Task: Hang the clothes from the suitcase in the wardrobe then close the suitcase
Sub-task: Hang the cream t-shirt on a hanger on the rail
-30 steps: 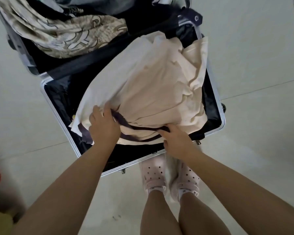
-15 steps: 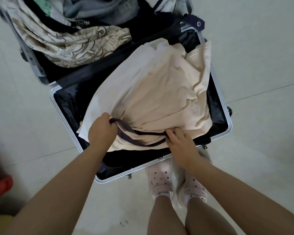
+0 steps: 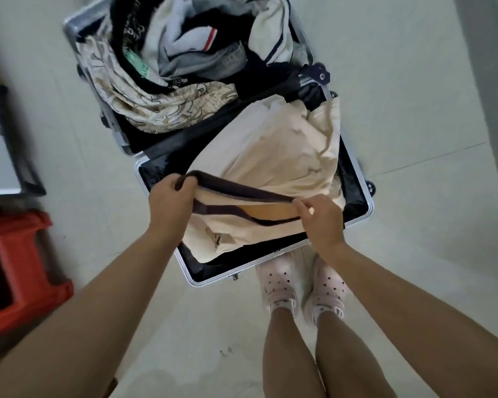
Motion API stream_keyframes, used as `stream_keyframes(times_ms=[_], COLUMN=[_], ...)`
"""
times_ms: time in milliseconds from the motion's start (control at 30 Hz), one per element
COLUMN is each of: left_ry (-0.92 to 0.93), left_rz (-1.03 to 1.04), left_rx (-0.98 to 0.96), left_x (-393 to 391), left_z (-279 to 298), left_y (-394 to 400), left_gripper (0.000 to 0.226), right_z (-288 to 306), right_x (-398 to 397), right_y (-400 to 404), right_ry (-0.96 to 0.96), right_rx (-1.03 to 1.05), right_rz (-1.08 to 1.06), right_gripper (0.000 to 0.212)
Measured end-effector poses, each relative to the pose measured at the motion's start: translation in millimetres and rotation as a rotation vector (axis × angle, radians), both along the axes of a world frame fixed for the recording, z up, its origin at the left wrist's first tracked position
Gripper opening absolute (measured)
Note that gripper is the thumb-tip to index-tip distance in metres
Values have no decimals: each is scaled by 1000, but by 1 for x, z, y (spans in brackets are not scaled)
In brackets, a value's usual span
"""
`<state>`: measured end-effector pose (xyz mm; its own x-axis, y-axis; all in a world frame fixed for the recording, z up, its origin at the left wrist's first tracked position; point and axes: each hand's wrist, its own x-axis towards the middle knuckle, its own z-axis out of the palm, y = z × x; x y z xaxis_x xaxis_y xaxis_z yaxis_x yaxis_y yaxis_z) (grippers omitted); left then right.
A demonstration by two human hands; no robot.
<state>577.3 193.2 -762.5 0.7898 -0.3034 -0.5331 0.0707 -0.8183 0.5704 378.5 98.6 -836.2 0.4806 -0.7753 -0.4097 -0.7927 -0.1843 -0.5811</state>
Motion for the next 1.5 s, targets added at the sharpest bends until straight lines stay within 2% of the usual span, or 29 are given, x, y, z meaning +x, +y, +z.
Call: stream_keyframes(times_ms=[67,167,233,367,433,500,567,667,800,900,967,1033,1133,1167,1233,1300,1367,1433,1500], left_ry=[62,129,162,196,210,190,135,14,-299,-566,-602,-404,94,196,302,323,135,-103,-175], left_rz=[-34,-77,-91,-217,-281,-314,-305,-310,-384,-403,-391,-377,-381,-402,-464,-634,-925,-1186,-1268], left_rx=[-58,-120,-142,-151,-164,-203,-270,-366,-402,-324,-300,-419,-697,-791,-908,-942,-897,-816,-871], left_x=[6,9,11,19,24,30,34,36,40,48,50,42,12,-1,-29,-54,-77,-107,-134], left_z=[39,87,123,191,235,273,321,391,474,522,555,592,650,668,703,732,754,780,799], left_y=[-14,-30,-36,-48,-56,-66,-80,-106,-135,-145,-152,-160,-174,-179,-189,-196,-199,-197,-200], left_gripper=[31,33,31,14,17,24,23,28,34,22,8,19,22,23,24,21,14,35,43], right_z=[41,92,132,205,248,284,334,413,522,589,637,685,740,754,778,797,812,830,840], right_x=[2,6,8,9,8,8,15,24,16,-1,-20,-45,-80,-92,-113,-137,-163,-196,-222], right_y=[-16,-36,-48,-79,-95,-110,-126,-151,-180,-195,-201,-199,-192,-190,-186,-184,-185,-182,-181], right_ry=[26,99,99,-18,-119,-223,-262,-249,-342,-449,-495,-534,-656,-701,-791,-877,-926,-926,-938], right_rx=[-5,-11,-46,-159,-282,-410,-478,-505,-547,-732,-808,-883,-992,-986,-840,-739,-674,-594,-473], right_rz=[-55,114,237,273,246,286,316,177,38,27,7,-49,-84,-111,-226,-397,-548,-643,-666], right_gripper=[32,43,40,34,34,23,21,24,9,22,36,33,30,25,11,26,36,36,35])
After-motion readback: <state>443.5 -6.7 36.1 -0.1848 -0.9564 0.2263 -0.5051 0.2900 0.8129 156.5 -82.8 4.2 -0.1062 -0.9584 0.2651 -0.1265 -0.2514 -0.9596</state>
